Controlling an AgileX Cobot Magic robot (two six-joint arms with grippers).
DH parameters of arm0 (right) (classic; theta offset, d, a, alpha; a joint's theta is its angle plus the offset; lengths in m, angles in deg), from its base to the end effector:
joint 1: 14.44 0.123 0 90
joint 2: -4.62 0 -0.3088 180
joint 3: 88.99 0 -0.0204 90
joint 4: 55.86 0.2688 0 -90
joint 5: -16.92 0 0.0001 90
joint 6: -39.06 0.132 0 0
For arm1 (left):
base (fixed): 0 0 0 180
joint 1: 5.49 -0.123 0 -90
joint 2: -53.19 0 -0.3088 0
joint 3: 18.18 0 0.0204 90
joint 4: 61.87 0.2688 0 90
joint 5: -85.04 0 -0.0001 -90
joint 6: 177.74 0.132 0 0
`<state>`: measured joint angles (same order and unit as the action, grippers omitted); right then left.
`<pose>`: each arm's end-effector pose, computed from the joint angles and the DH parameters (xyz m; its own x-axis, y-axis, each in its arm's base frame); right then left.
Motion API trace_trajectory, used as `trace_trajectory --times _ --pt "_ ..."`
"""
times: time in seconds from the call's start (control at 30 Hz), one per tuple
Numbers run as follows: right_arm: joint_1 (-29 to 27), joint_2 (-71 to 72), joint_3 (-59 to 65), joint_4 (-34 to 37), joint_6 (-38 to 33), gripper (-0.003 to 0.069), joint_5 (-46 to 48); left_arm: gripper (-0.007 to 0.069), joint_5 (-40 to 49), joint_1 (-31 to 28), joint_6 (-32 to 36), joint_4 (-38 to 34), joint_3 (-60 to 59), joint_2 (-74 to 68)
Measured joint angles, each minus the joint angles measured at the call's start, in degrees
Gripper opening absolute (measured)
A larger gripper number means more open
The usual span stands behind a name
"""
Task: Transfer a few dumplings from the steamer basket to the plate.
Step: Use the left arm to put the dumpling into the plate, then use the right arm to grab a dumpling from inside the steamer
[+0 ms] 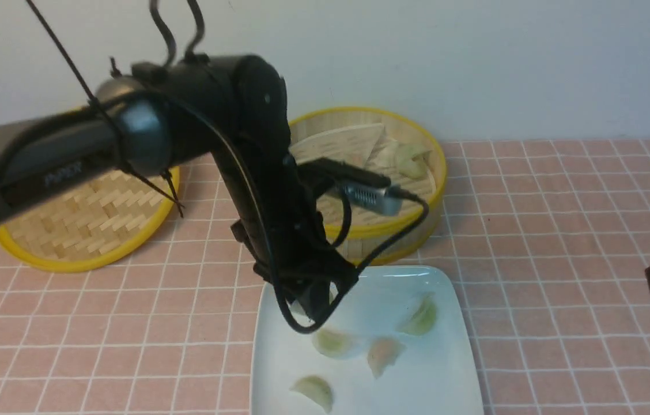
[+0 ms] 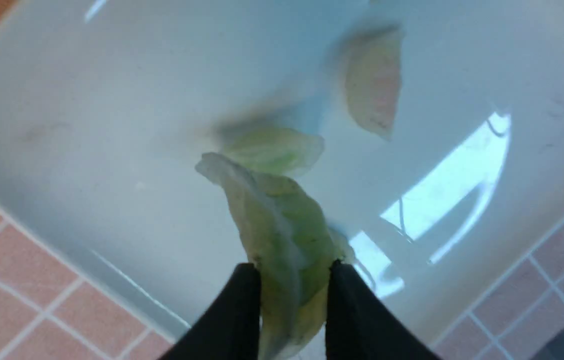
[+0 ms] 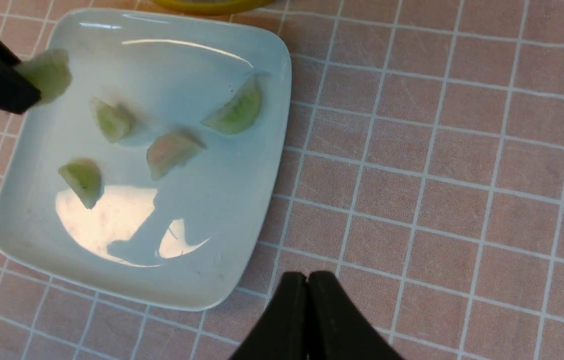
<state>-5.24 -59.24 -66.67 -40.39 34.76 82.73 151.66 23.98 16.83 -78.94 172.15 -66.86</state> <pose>0.1848 0.0625 0.3262 -0.8746 -0.1044 -0.4735 -0.2379 0.9434 0.2313 0.3522 -0.2399 0.1921 -0.7948 0.5958 -0.1154 0.6034 0.7554 -0.2555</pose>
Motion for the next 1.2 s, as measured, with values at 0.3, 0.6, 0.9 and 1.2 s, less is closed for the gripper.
trace_trajectory --times 0.3,0.6,0.9,1.2 --pt "0.0 -4.2 -4.4 1.4 0.0 -0.0015 1.8 0.0232 -7.0 0.0 -2.4 3.9 -0.2 -5.5" --pt "2.6 -20.2 -18.0 4.7 -3.1 0.0008 2.9 0.0412 -1.0 0.0 -6.5 8.3 3.8 -4.4" --pt "10.4 -41.5 -36.5 -3.4 -4.6 0.0096 0.3 0.0003 2.6 0.0 -12.3 14.5 3.3 14.4" --pt "15.1 -65.0 -57.1 -4.6 -8.9 0.0281 -0.1 -0.0006 2.8 0.0 -16.0 14.2 -6.9 35.5"
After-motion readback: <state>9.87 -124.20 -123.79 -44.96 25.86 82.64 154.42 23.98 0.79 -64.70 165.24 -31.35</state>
